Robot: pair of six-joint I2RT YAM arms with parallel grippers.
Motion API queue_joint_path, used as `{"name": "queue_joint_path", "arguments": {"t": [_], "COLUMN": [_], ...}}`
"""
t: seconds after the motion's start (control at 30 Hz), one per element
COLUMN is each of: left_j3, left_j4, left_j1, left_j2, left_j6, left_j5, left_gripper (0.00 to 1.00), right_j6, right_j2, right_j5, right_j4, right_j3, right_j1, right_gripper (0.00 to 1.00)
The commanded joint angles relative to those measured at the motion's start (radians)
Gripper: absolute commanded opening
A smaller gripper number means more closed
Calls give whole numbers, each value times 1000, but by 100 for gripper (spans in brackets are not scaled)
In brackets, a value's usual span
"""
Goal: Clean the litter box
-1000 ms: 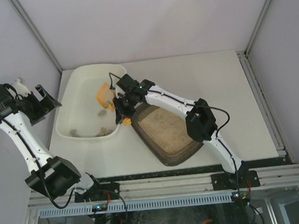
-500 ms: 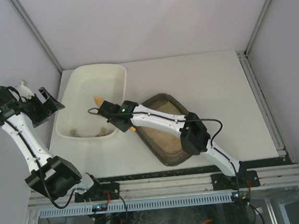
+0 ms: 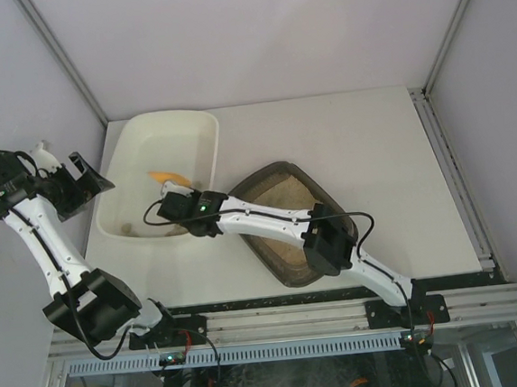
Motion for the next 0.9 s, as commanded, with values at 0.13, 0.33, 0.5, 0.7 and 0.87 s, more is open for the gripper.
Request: {"name": "queue_joint_path", "arguments": {"t": [0.13,0.33,0.5,0.7,0.87], "left_j3": [-22,-29,-35,-46,-50], "left_j4": [16,10,28,23,25], "left_j1": [5,6,6,5,6], "left_j2": [-36,-21,-11,-10,-15], "left_j6": [10,-3,-20,-12,-10], "left_j5": [57,121,147,141,147], "left_gripper": [100,100,100,100,100], "right_j6": [94,222,337,336,346], "right_j2": [-401,-820,-1002,-983,-948], "right_j5": [-163,-512,-756,-830,-884], "right_j4": [85,155,186,150,170], "right_j3": [-287,-766,-1063,-1163,-1226], "right_j1": [-46,-187,-378,-400,-403], "right_gripper": [0,0,0,0,0]}}
